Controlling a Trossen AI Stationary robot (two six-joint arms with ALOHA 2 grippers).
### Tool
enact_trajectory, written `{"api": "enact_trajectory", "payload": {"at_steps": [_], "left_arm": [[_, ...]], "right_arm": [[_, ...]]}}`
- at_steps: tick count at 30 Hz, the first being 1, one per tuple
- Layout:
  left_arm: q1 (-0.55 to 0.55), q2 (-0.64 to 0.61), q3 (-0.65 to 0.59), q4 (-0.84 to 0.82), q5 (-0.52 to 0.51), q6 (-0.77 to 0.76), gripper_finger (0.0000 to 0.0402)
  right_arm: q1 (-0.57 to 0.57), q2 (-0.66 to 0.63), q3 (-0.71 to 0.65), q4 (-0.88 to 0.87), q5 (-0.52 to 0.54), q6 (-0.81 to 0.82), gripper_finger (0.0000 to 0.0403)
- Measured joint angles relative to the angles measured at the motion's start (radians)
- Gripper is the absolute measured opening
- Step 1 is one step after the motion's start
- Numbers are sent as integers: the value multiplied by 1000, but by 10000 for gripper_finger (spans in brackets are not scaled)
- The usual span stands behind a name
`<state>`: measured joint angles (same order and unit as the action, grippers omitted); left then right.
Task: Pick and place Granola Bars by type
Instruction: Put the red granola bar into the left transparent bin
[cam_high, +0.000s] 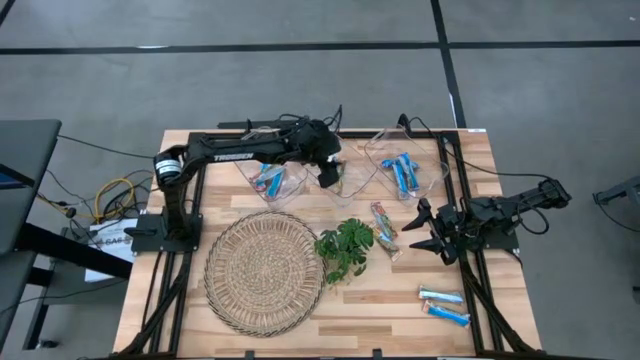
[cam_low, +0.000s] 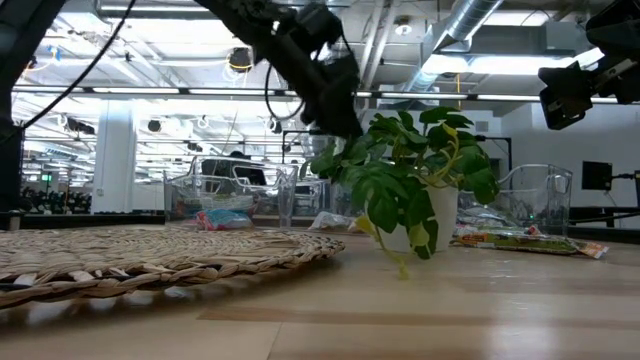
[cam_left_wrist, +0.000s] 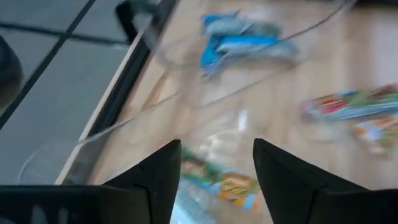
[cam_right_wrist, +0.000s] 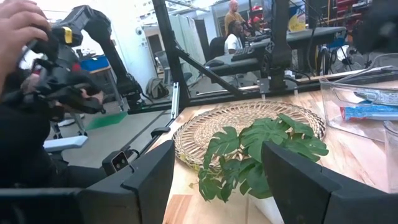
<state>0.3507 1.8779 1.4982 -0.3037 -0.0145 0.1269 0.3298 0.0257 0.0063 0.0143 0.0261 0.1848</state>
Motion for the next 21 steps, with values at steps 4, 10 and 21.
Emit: {"api": "enact_trajectory", "payload": {"at_steps": [4,10,21], "left_arm": [[-51,-89,-60,-1,30,-3,194],[-158,-329,-411,168,35,-93,194],[-410,-776,-1043,426,20,-343,194]], "right_arm": [[0,0,0,0,0,0,232],[0,0,0,0,0,0,232],[0,0,0,0,0,0,232]]}}
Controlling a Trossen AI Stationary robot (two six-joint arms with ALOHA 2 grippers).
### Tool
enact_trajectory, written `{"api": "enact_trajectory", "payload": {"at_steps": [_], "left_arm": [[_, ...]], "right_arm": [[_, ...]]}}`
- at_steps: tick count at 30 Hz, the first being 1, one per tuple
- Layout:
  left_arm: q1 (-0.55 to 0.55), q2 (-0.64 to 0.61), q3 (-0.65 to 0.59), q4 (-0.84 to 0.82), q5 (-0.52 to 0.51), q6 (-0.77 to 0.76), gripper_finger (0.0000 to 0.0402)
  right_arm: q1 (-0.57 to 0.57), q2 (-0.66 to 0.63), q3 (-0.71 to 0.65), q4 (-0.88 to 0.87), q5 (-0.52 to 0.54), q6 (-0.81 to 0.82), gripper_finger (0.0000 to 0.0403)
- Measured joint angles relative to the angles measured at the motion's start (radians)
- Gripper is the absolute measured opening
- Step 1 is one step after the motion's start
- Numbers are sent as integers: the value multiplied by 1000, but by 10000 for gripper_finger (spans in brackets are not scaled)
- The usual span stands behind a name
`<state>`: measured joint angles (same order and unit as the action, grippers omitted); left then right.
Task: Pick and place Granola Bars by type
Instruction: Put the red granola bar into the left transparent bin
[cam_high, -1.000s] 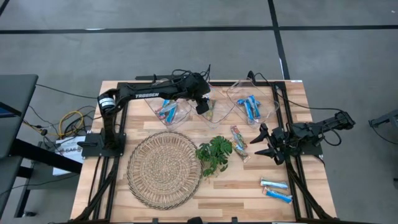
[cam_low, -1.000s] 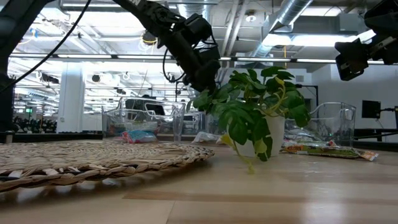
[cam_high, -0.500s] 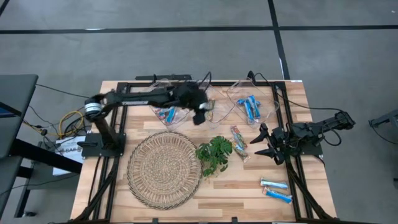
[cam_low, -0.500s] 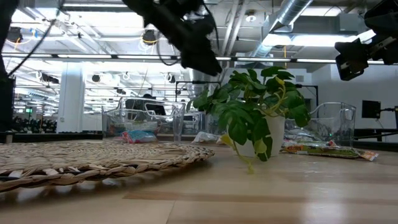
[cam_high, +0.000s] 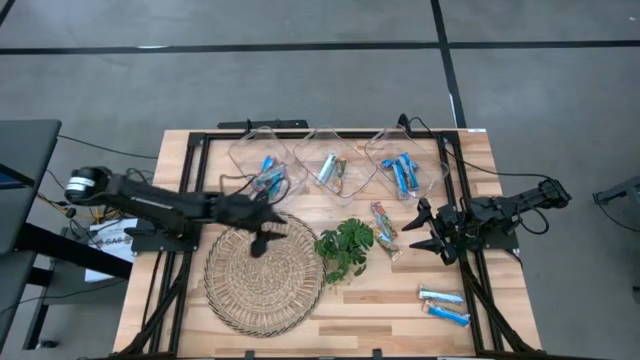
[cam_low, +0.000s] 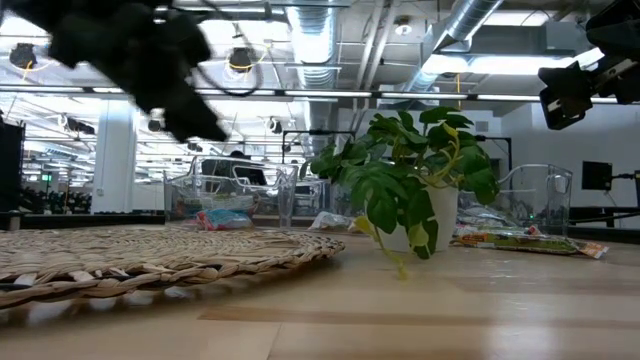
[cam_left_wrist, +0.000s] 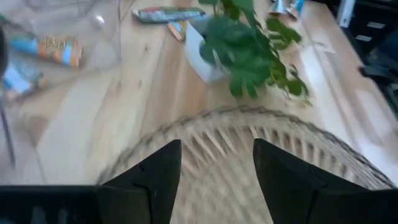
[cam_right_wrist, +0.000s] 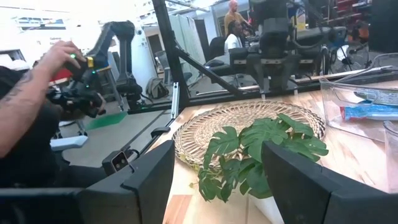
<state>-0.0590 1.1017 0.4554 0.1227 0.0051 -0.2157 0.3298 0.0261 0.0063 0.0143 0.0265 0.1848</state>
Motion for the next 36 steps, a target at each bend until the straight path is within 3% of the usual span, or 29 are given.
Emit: {"api": "enact_trajectory", "payload": {"at_steps": [14,26,36], "left_arm": [[-94,-481,-319,9,-82,36,194],[-100,-727,-439,1,-124,104,194],[-98,-907,-445,-70,-109,210,194]], "right_arm": [[0,0,0,0,0,0,232],[0,0,0,0,0,0,232],[0,0,0,0,0,0,232]]}}
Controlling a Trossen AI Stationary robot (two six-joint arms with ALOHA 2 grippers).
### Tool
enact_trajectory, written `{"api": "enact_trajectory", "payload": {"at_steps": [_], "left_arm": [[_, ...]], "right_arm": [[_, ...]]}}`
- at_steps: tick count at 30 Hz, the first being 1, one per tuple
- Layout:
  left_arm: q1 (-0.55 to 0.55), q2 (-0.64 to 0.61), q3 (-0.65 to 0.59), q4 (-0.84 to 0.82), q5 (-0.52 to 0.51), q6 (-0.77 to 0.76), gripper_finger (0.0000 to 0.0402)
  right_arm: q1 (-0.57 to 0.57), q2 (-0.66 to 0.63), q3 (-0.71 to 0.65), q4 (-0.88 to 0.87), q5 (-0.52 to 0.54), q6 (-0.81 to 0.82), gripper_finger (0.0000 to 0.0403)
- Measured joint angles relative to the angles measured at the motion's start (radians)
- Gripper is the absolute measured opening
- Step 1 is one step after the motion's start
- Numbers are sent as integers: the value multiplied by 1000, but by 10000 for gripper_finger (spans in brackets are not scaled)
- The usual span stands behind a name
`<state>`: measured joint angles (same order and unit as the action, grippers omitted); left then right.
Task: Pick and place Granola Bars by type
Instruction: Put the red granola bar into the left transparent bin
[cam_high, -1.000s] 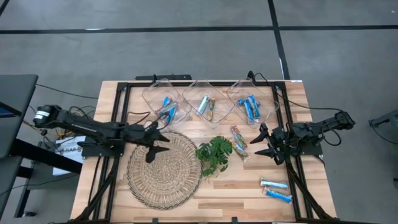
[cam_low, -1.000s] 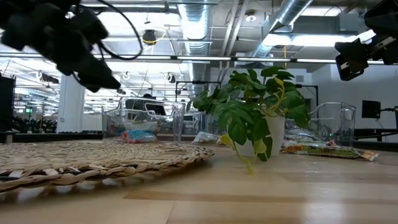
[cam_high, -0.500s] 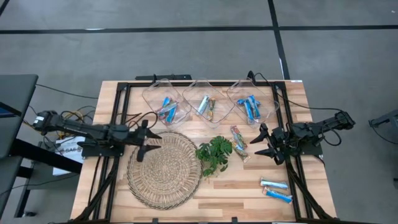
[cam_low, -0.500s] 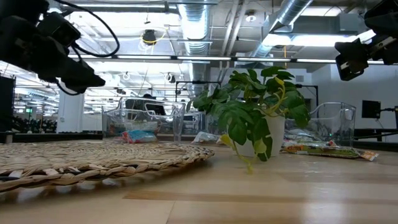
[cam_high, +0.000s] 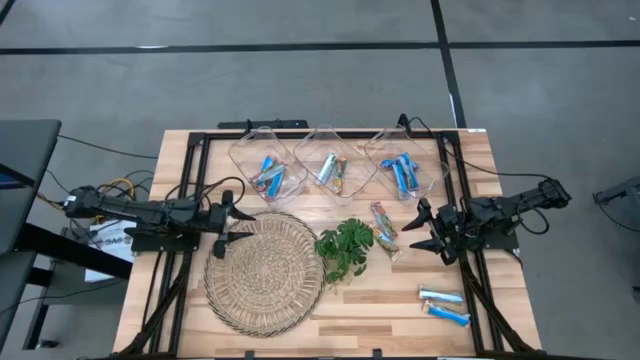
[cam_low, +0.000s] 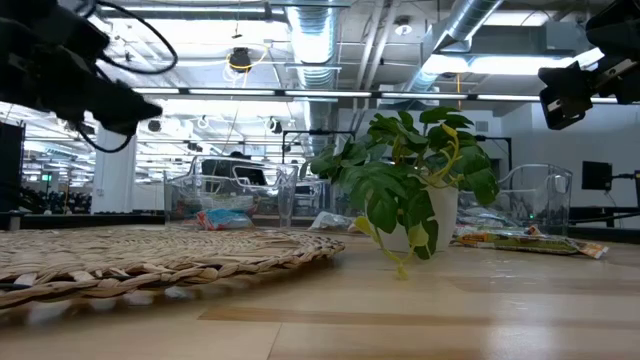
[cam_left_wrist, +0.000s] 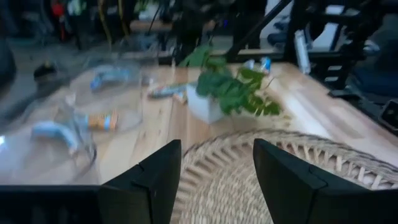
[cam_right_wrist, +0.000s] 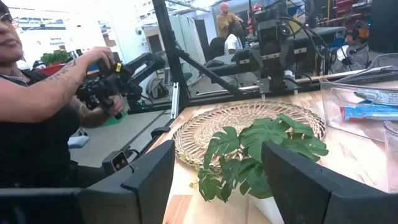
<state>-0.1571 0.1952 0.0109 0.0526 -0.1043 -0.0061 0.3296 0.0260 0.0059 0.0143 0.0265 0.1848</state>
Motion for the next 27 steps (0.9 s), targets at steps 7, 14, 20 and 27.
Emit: {"api": "enact_trajectory", "payload": {"at_steps": [7,14,20,27], "left_arm": [[4,-123,-1,-18,98,120,194],[4,-194,-2,-19,96,106,194],[4,-182,-2,-20,95,103,194],[4,-182,-2,-20,94,102,194]], "right_arm": [[0,0,0,0,0,0,232],[0,0,0,0,0,0,232],[0,0,0,0,0,0,232],[0,0,0,0,0,0,232]]}}
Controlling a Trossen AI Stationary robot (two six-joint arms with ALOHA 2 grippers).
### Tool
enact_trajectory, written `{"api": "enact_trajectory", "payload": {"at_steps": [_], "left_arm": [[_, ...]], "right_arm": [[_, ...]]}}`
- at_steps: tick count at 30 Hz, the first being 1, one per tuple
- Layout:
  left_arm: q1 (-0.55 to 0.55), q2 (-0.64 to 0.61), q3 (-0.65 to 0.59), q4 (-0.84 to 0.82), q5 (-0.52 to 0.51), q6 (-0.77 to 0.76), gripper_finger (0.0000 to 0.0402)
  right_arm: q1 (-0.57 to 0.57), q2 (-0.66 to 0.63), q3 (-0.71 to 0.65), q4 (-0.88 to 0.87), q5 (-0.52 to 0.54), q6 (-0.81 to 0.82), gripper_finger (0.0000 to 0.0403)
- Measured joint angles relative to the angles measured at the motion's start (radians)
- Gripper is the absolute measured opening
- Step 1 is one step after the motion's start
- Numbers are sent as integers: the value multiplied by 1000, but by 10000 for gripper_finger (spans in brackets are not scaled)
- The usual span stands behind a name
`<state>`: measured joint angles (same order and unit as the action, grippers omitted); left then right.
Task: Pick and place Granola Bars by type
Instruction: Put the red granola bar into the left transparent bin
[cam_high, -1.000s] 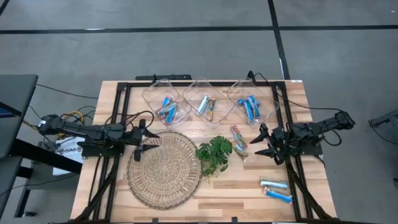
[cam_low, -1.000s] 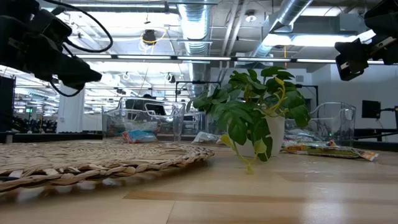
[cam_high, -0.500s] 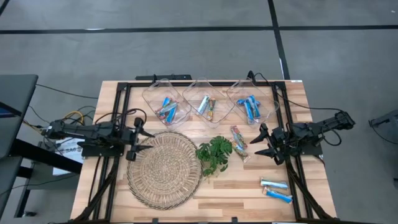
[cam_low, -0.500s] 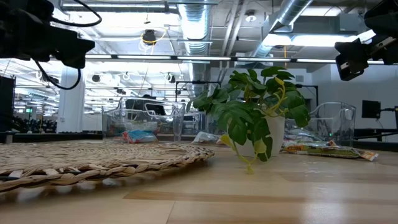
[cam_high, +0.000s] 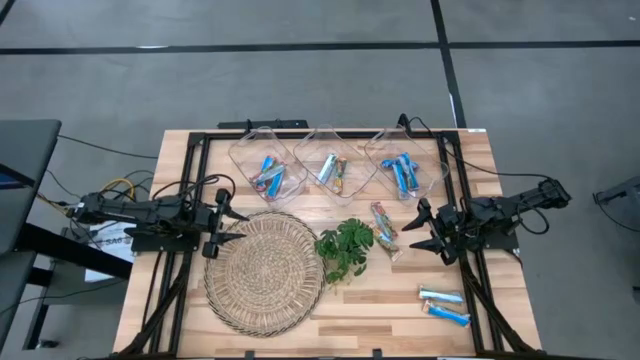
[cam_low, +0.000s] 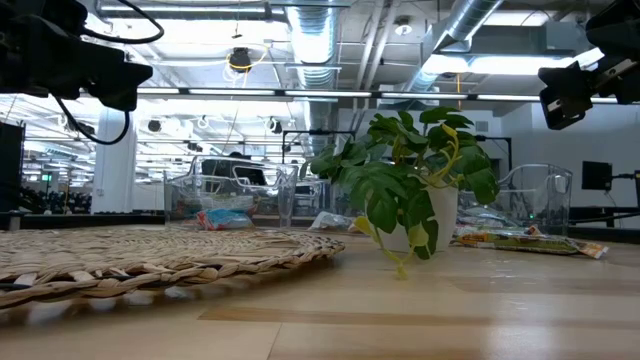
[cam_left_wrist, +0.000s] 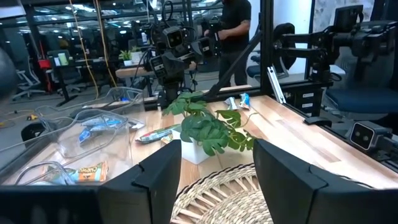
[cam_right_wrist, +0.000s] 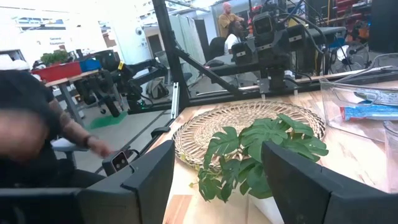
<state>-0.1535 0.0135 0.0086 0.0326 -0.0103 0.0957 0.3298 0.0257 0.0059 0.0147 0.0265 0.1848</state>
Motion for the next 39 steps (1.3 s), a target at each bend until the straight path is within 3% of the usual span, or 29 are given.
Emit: {"api": "enact_trajectory", "payload": {"at_steps": [20,22,27,33,39], "left_arm": [[0,0,-1,0,-1,-2,194],[0,0,-1,0,-1,-2,194],[0,0,-1,0,-1,-2,194],[0,0,-1,-1,-1,-2,194],[0,0,-1,-1,-1,-2,194]], "right_arm": [[1,0,0,0,0,5,232],[5,0,0,8,1,85,232],[10,-1,0,104,3,495,232],[8,-1,4,157,139,577,232],[9,122,142,-233,324,651,232]]}}
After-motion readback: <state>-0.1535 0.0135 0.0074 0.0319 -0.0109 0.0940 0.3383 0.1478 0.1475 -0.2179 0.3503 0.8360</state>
